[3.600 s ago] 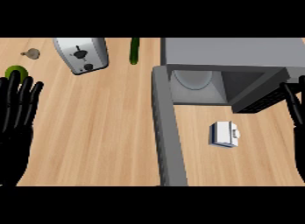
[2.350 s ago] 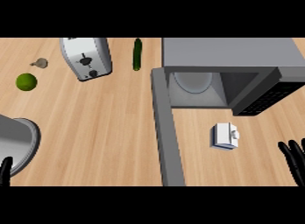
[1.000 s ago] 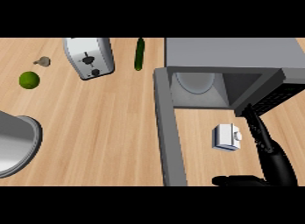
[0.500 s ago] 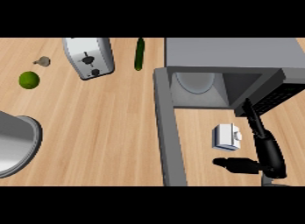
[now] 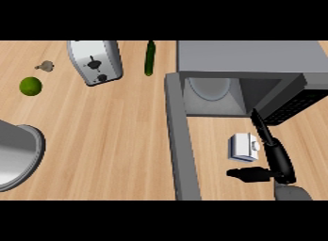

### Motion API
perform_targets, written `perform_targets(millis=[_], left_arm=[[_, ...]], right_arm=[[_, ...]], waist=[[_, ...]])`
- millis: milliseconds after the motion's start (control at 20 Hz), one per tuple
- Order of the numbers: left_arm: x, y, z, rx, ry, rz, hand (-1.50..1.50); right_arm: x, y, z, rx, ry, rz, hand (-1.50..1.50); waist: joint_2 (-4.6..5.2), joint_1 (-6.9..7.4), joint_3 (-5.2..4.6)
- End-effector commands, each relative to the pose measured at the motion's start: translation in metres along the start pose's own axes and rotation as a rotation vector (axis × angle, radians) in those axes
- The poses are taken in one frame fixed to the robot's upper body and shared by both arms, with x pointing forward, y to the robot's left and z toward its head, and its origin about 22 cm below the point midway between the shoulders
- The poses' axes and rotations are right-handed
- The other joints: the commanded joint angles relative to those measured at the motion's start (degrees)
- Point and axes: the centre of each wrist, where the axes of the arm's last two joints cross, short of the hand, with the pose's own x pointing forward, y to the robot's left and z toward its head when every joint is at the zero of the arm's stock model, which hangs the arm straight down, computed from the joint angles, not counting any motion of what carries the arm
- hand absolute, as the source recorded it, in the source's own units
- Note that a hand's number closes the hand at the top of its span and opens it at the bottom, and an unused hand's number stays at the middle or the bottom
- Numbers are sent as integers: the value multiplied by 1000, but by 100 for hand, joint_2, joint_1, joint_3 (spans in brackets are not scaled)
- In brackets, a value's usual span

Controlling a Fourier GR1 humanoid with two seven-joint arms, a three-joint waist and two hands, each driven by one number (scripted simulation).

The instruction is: Pick up the milk, place it into the microwave and close the microwave

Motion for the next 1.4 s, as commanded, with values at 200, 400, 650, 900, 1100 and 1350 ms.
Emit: perform_targets(millis=[200, 400, 650, 900, 1100, 1350], left_arm=[[-8, 9, 8, 10, -18, 11, -150], [-12, 7, 11, 14, -2, 26, -150], [-1, 11, 17, -3, -2, 26, -150], [1, 11, 10, 5, -6, 10, -150], [4, 12, 13, -13, -2, 29, -150], [2, 26, 3, -10, -10, 15, -150]], right_arm=[[-38, 3, 9, 56, 42, 25, -150], [-48, 19, 12, -2, 26, 87, 150], [-56, -4, 4, 4, 18, 232, 150], [-66, -10, 17, 48, 31, 310, 150], [-66, -2, -7, 35, 13, 314, 150], [-66, 5, -14, 40, -66, 252, 150]], waist=[[7, 7, 1], [7, 2, 1], [11, 69, 4], [17, 30, 4], [49, 153, 17], [49, 69, 12]])
